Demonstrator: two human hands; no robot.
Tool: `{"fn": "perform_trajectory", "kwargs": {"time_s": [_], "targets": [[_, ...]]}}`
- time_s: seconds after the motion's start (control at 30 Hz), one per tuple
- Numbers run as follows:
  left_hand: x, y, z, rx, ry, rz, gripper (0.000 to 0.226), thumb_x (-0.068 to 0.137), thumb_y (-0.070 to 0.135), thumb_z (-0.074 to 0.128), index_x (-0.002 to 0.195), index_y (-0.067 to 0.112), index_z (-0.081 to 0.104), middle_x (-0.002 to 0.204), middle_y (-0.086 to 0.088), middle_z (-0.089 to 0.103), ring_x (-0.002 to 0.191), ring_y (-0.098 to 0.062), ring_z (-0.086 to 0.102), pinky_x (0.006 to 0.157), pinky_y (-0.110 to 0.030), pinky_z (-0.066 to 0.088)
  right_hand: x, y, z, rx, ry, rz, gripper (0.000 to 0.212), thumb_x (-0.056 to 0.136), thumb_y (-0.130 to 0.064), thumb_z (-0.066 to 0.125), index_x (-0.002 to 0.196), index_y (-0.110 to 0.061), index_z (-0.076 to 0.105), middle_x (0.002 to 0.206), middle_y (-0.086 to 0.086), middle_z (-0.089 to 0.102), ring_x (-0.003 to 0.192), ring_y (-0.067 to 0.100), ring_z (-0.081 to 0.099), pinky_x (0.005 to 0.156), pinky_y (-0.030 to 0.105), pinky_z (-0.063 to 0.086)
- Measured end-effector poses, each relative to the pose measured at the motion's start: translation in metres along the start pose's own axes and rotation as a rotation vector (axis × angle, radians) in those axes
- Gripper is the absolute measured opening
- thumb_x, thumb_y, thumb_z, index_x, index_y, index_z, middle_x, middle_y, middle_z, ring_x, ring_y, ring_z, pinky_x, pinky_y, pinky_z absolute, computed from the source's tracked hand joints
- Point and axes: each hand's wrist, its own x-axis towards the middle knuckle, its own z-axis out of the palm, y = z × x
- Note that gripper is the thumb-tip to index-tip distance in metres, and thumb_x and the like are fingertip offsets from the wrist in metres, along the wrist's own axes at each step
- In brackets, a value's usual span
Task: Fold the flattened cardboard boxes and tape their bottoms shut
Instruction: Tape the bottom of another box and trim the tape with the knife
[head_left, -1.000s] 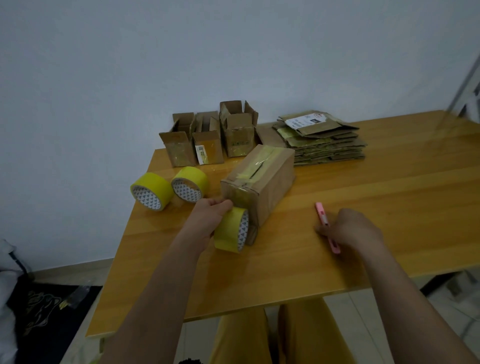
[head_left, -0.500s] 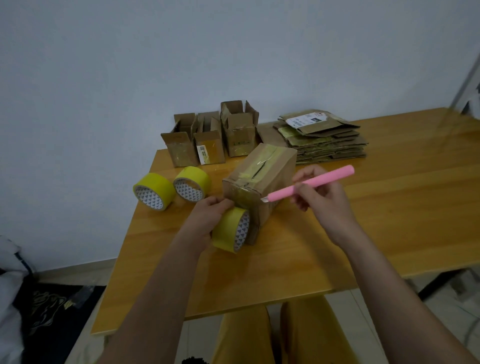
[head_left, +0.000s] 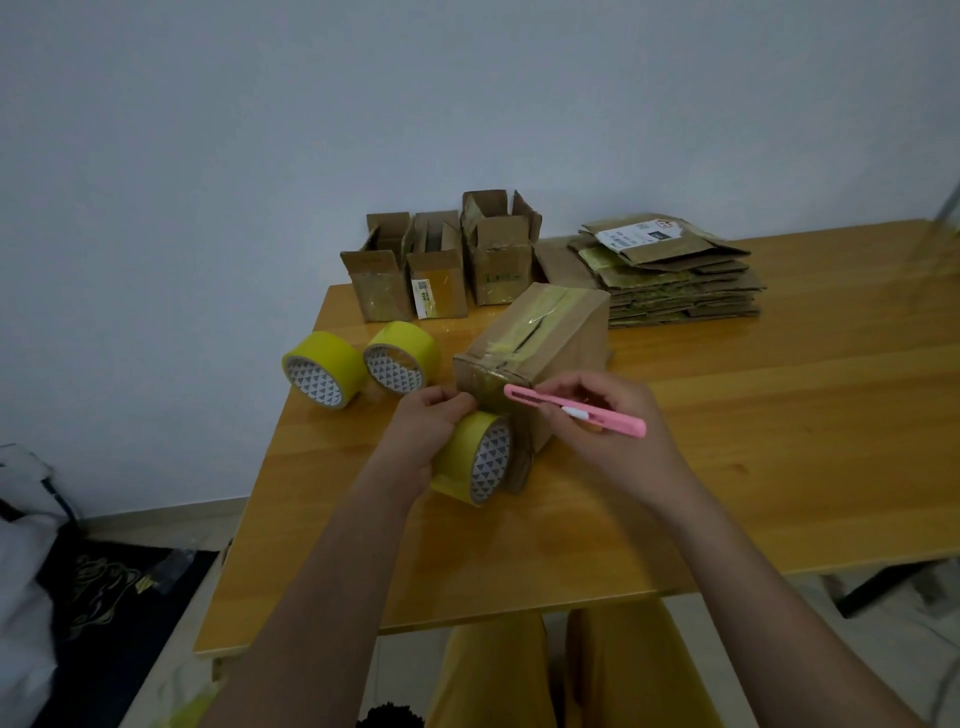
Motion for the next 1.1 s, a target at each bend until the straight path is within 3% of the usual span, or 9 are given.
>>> {"fn": "perform_trajectory", "kwargs": {"time_s": [0.13,0.33,0.47,0.6,0.7,0.77,0.9,1.0,1.1], "targets": [[0.001,0.000,0.001,0.000,0.011,0.010,0.013,0.089,0.014,0.066,0.076,0.013,0.066,0.083,-0.010,0.067,0.078,-0.023,0.064,0.074,-0.035,0.055,0.006,0.007,0.001,-0.242,-0.115,-0.170,0.017,0.085,-0.011,0.073,0.100,-0.017,0.073,0.090,-0.007,0.069,0.081,0.006,0.063,0.069,0.018,0.049],[0.000,0.001,0.005,0.036,0.002,0.021,0.010,0.088,0.013,0.068,0.079,0.011,0.069,0.085,-0.011,0.068,0.082,-0.025,0.065,0.077,-0.038,0.055,0.010,0.003,-0.008,-0.234,-0.203,-0.107,0.020,0.081,-0.007,0.073,0.090,-0.025,0.073,0.080,-0.011,0.066,0.073,0.006,0.062,0.063,0.013,0.046],[-0.001,0.003,0.004,0.062,0.002,0.031,0.008,0.088,0.016,0.068,0.087,0.008,0.070,0.092,-0.014,0.068,0.090,-0.028,0.065,0.082,-0.040,0.054,0.006,0.008,-0.018,-0.226,-0.226,0.064,0.010,0.077,-0.009,0.074,0.078,-0.019,0.076,0.074,-0.011,0.066,0.068,0.005,0.061,0.056,0.015,0.044],[0.000,0.005,0.001,0.064,-0.013,0.043,0.011,0.089,0.016,0.069,0.090,0.006,0.070,0.094,-0.015,0.067,0.090,-0.028,0.064,0.082,-0.041,0.055,-0.006,0.016,-0.035,-0.055,-0.072,0.318,0.010,0.083,-0.008,0.072,0.075,-0.014,0.073,0.067,-0.001,0.067,0.059,0.003,0.056,0.053,0.016,0.042],[0.000,0.006,0.004,0.073,-0.026,0.032,0.016,0.088,0.017,0.069,0.097,0.003,0.070,0.095,-0.014,0.067,0.090,-0.027,0.064,0.081,-0.040,0.055,-0.007,0.029,-0.041,-0.037,0.017,0.580,0.029,0.090,-0.027,0.067,0.077,-0.002,0.071,0.060,0.006,0.063,0.049,0.007,0.054,0.047,0.019,0.042],[0.000,0.005,0.005,0.077,-0.036,0.016,0.021,0.088,0.021,0.070,0.100,0.004,0.070,0.102,-0.017,0.068,0.097,-0.032,0.064,0.090,-0.047,0.054,-0.008,0.039,-0.037,0.007,0.040,0.763,0.032,0.091,-0.027,0.067,0.083,0.004,0.070,0.059,0.006,0.061,0.045,0.010,0.051,0.044,0.020,0.041],[-0.003,0.005,0.000,0.090,-0.103,-0.010,0.027,0.085,0.034,0.072,0.102,0.013,0.070,0.109,-0.012,0.069,0.102,-0.029,0.065,0.095,-0.051,0.052,-0.006,0.054,-0.034,-0.159,0.020,0.908,0.039,0.091,-0.032,0.067,0.083,0.006,0.072,0.061,0.011,0.064,0.048,0.015,0.054,0.044,0.023,0.042],[-0.007,0.005,-0.007,0.107,-0.194,-0.050,0.033,0.081,0.030,0.076,0.109,0.015,0.066,0.113,-0.011,0.067,0.104,-0.029,0.065,0.095,-0.053,0.052,0.001,0.052,-0.032,-0.618,0.119,0.871,0.041,0.091,-0.042,0.062,0.096,-0.002,0.063,0.068,0.007,0.062,0.072,0.027,0.061,0.063,0.031,0.044],[-0.008,0.004,-0.011,0.072,-0.268,-0.079,0.035,0.080,0.026,0.076,0.111,0.015,0.063,0.115,-0.013,0.066,0.106,-0.032,0.065,0.094,-0.055,0.051,0.006,0.033,-0.017,-0.653,0.320,0.416,0.029,0.093,-0.037,0.059,0.106,-0.011,0.053,0.090,0.004,0.061,0.087,0.024,0.061,0.073,0.038,0.049]]}}
